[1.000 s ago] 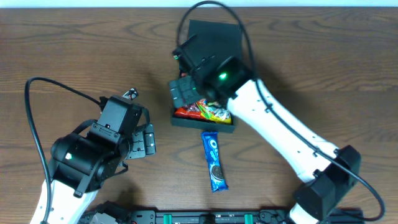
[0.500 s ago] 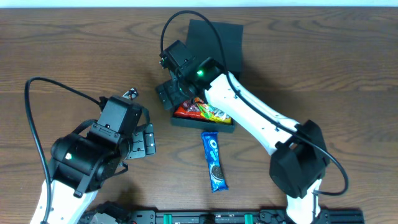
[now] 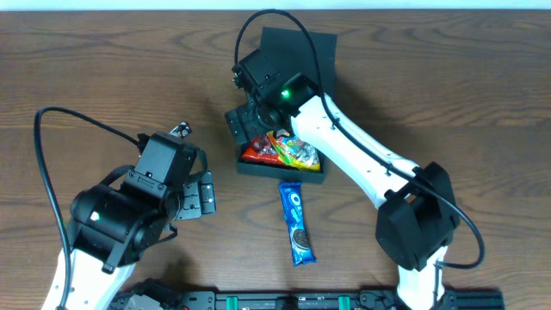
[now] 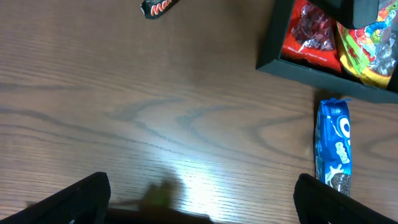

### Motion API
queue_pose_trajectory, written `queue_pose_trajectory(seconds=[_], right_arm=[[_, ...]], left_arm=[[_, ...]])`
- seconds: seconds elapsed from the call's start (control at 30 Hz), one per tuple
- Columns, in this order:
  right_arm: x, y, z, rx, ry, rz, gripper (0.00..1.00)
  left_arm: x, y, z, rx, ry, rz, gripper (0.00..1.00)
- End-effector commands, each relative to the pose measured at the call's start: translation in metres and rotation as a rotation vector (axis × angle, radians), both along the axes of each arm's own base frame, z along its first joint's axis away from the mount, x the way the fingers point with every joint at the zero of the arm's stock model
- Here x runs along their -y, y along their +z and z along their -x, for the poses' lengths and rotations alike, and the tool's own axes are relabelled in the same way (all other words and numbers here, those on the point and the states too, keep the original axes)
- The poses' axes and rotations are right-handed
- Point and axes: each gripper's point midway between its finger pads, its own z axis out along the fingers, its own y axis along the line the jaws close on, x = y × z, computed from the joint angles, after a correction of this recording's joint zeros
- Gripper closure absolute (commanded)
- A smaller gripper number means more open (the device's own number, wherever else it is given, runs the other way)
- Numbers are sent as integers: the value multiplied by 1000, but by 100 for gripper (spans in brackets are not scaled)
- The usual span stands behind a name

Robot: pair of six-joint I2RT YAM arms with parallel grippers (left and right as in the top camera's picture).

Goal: Pack container

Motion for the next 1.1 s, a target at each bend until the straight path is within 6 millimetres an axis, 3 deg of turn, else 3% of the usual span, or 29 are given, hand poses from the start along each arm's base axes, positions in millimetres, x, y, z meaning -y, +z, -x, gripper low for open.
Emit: queue_pose_trajectory(seconds=[0.0, 0.5, 0.77, 1.07], right_arm=[[3, -9, -1, -11, -16, 17, 1], [18, -23, 19, -98, 9, 97, 1], [32, -28, 35, -152, 74, 171, 1], [35, -29, 39, -141, 188, 209, 1]], left_arm=[[-2, -1, 2, -2, 2, -5, 5], [-1, -1, 1, 2, 2, -3, 5], [-1, 0, 0, 7, 2, -1, 5], [0, 0, -1, 8, 2, 0, 5]])
